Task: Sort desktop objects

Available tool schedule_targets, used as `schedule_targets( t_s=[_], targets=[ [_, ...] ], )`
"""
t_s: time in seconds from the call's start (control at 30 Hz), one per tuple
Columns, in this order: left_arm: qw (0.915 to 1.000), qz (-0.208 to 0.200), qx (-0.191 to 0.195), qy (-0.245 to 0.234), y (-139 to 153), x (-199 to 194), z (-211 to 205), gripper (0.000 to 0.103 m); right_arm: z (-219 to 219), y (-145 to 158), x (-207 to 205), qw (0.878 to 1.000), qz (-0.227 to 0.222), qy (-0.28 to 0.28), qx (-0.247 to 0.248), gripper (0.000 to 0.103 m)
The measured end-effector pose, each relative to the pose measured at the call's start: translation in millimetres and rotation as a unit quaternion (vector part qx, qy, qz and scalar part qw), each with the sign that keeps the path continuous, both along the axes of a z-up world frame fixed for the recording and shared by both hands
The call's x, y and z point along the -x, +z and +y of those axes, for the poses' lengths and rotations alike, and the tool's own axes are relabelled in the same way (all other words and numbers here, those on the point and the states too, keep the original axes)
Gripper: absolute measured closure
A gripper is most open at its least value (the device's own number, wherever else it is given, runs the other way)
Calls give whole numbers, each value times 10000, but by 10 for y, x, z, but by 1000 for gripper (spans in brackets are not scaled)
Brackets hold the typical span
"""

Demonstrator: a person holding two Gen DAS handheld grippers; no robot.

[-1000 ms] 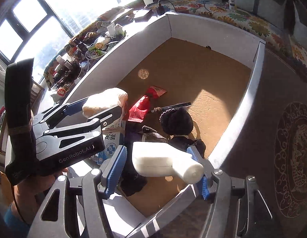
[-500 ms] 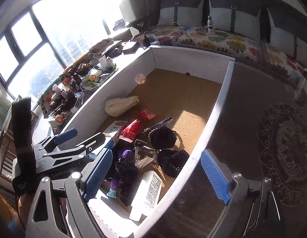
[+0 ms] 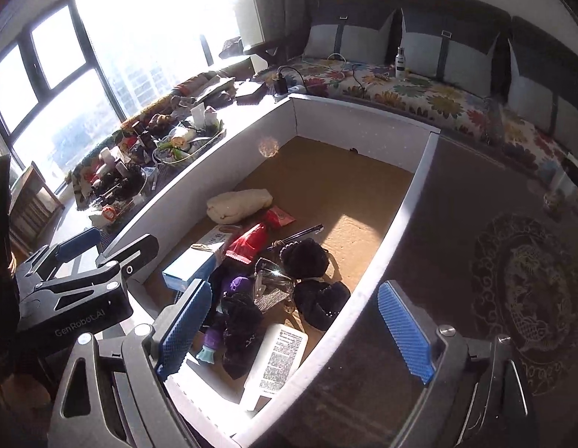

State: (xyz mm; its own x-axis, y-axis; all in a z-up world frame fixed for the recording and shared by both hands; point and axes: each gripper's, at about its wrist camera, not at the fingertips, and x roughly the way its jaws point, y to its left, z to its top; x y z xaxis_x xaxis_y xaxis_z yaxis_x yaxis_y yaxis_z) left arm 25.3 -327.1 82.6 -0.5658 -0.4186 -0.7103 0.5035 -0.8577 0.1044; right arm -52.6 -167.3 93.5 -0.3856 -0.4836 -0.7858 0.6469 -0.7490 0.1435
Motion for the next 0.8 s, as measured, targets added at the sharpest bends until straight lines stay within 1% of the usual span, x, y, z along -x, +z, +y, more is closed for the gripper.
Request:
schedule_targets(
  t_s=[0.03,0.1,0.17,0.33,0.43,0.53,0.67,0.8],
  targets=[
    [9998,-35,200,34,7,-3,14,7,-4,-10,-10,10000,0,14,-12,12],
    [9990,-77,435,99,25,-16,22,7,-8,-34,-37,10000,3,40,-50,12],
    [9988,-114,460,128,46,-29,6,7,-13,-59,-52,10000,-24,63,-64,12],
    [9998,92,143,93,116,-82,-12,7,-12,-76,-40,9999,-123,20,18,12],
    [9998,129,-151,19,92,-83,-34,7,-20,-56,-36,9999,-127,24,26,12],
    [9993,157,-342,45,60,-94,-41,7,-39,-42,-45,9999,-106,62,21,12],
    [9989,125,-444,84,22,-94,-40,7,-48,-53,-49,9999,-135,87,26,12],
    [9991,90,-417,58,1,-95,-18,7,-51,-68,-55,9998,-156,99,35,12]
  ],
)
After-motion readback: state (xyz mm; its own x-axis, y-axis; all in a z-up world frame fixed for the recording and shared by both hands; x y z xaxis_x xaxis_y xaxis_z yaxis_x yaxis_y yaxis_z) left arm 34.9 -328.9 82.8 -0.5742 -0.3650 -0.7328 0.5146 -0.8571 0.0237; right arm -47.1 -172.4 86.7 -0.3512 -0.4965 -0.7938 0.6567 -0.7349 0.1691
